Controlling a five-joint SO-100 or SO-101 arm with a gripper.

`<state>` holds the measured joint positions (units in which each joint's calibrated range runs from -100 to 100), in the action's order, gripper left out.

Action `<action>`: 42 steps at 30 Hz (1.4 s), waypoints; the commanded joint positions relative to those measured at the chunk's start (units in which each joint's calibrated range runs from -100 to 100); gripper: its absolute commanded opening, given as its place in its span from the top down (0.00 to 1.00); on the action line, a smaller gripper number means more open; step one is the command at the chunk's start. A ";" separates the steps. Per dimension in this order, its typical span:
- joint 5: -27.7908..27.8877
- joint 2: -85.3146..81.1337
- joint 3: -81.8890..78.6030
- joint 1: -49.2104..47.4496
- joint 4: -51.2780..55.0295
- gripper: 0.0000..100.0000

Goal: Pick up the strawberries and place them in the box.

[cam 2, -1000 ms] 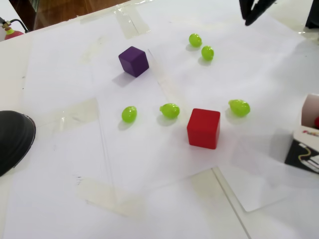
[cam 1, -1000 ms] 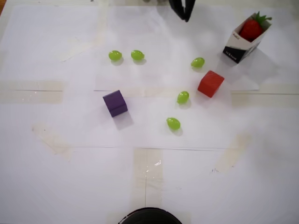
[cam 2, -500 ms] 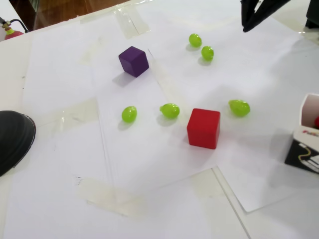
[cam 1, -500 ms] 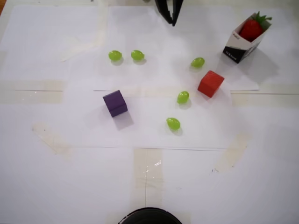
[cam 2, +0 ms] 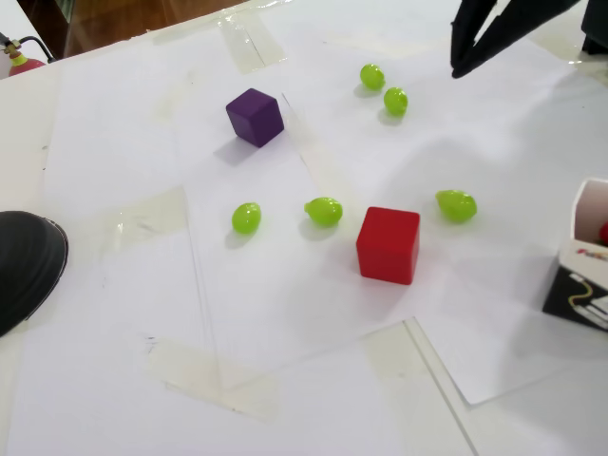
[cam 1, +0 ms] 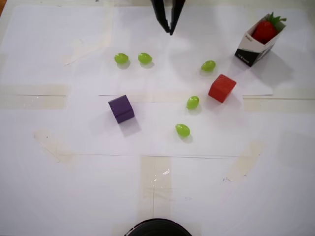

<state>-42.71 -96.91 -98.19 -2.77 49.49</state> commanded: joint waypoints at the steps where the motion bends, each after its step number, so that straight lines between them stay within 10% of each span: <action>1: 0.98 -0.77 -1.81 1.15 -3.90 1.00; 42: -4.30 -0.77 -1.81 -1.93 6.89 1.00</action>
<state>-46.42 -96.91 -100.00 -4.64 55.65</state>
